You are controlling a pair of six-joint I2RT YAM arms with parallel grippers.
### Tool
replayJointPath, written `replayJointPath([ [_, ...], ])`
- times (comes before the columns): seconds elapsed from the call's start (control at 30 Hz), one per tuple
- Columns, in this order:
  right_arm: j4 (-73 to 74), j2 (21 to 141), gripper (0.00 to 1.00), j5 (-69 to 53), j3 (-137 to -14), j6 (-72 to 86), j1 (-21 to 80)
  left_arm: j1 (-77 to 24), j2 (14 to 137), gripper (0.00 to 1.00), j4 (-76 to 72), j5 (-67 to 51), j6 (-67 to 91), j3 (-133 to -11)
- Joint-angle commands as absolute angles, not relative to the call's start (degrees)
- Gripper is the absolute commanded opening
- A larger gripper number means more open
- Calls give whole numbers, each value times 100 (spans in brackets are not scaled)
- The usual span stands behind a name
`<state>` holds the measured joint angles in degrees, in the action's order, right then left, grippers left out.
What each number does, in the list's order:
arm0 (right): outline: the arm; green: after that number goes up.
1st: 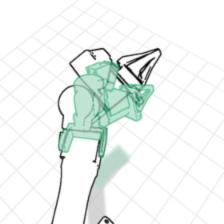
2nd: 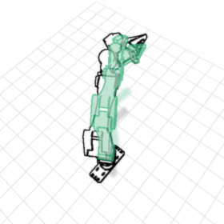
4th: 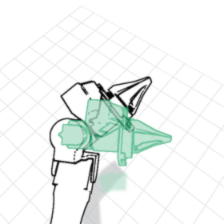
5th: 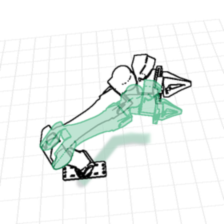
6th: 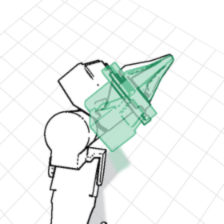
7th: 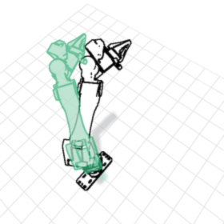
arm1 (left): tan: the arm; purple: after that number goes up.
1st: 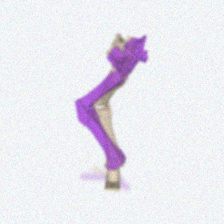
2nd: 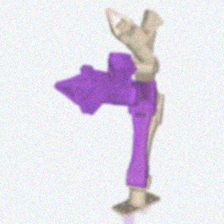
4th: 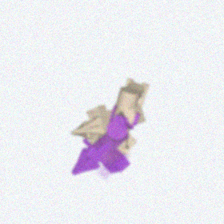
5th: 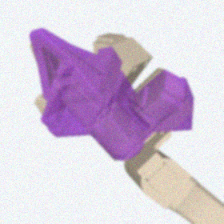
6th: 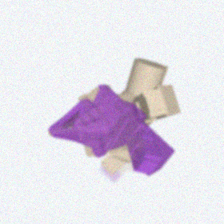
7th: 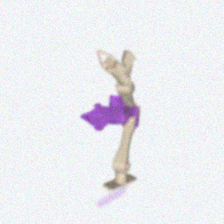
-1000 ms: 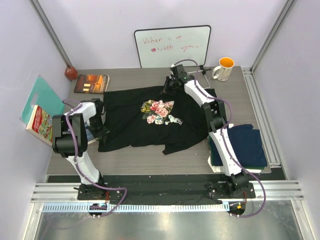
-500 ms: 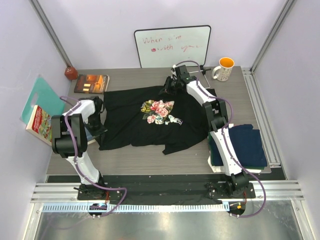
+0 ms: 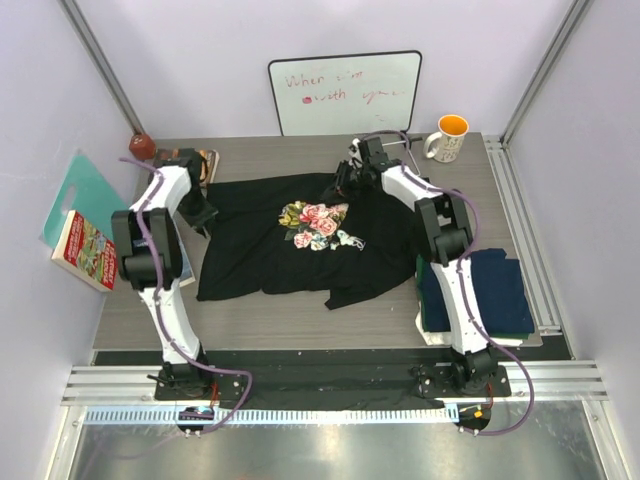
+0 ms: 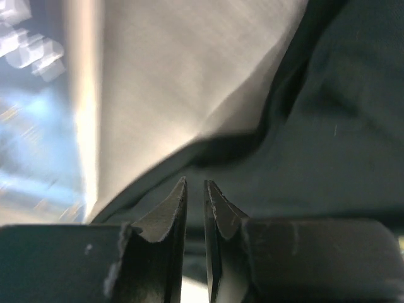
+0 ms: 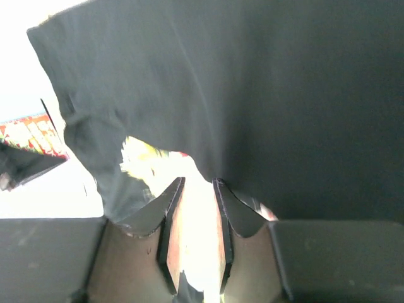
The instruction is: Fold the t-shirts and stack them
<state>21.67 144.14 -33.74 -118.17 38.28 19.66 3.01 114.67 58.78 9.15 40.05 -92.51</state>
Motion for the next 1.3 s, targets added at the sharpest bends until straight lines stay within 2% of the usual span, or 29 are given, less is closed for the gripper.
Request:
replayJointPath([
  [0.0, 2065, 13037, 29, -3270, -10778, 3560, 1723, 71, 12285, 17, 5678, 493, 3990, -9842],
  [0.2, 2776, 12235, 29, -3191, -9721, 2920, 1679, -413, 12832, 17, 5740, 299, 3981, -10599],
  [0.37, 3865, 11699, 28, -2840, -9186, 2268, 1688, -501, 12973, 16, 5669, 272, 4025, -10477],
  [0.47, 3902, 11330, 27, -2673, -8623, 2215, 1688, -501, 12911, 16, 5782, 509, 3990, -10406],
  [0.6, 4017, 11206, 25, -2628, -8193, 2188, 1688, -501, 12806, 11, 6046, 896, 3920, -10266],
  [0.77, 4025, 11276, 23, -2540, -8165, 2153, 1696, -440, 12333, 8, 6249, 1485, 3911, -9671],
  [0.93, 4025, 11382, 22, -2593, -8148, 2145, 1696, -18, 11892, 8, 6064, 1590, 3885, -9044],
  [1.1, 4034, 11408, 22, -2637, -8121, 2118, 1696, 553, 11830, 9, 6073, 1898, 3613, -9088],
  [1.27, 4096, 11443, 23, -2689, -8112, 2039, 1696, 861, 11839, 12, 5985, 1697, 3533, -9499],
])
